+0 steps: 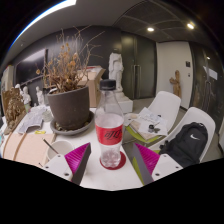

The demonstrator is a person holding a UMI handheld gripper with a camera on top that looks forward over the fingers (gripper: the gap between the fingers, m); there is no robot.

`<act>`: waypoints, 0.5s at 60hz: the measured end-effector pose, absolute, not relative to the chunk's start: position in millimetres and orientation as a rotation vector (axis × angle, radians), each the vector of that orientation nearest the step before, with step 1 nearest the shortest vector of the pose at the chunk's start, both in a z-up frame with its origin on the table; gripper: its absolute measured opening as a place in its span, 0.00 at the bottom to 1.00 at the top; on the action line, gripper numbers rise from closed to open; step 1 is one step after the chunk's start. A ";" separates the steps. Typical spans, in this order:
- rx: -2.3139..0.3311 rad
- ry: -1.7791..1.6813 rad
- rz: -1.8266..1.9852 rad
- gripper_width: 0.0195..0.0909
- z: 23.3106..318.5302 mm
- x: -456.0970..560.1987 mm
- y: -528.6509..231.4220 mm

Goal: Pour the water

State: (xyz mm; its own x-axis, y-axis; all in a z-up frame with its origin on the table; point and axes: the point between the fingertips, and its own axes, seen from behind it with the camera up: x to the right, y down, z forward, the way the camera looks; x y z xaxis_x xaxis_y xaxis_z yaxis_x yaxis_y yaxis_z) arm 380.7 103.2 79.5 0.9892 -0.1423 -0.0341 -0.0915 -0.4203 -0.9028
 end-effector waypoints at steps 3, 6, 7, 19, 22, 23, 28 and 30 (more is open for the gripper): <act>-2.017 0.173 -0.069 0.93 94.6 373.0 83.8; -2.029 0.166 -0.075 0.93 110.6 360.9 63.0; -2.032 0.163 -0.076 0.92 116.1 356.2 55.5; -2.061 0.107 -0.130 0.93 177.9 281.6 -43.1; -2.059 0.083 -0.144 0.93 189.9 262.4 -64.7; -2.058 0.076 -0.150 0.93 193.7 252.5 -73.5; -2.067 0.053 -0.157 0.93 205.8 212.5 -111.7; -2.067 0.046 -0.151 0.93 210.7 200.2 -123.7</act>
State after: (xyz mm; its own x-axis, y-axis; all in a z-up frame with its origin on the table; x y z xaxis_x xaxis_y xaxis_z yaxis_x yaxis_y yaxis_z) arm 200.2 -123.7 210.7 0.9914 -0.0968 0.0881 0.0309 -0.4810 -0.8762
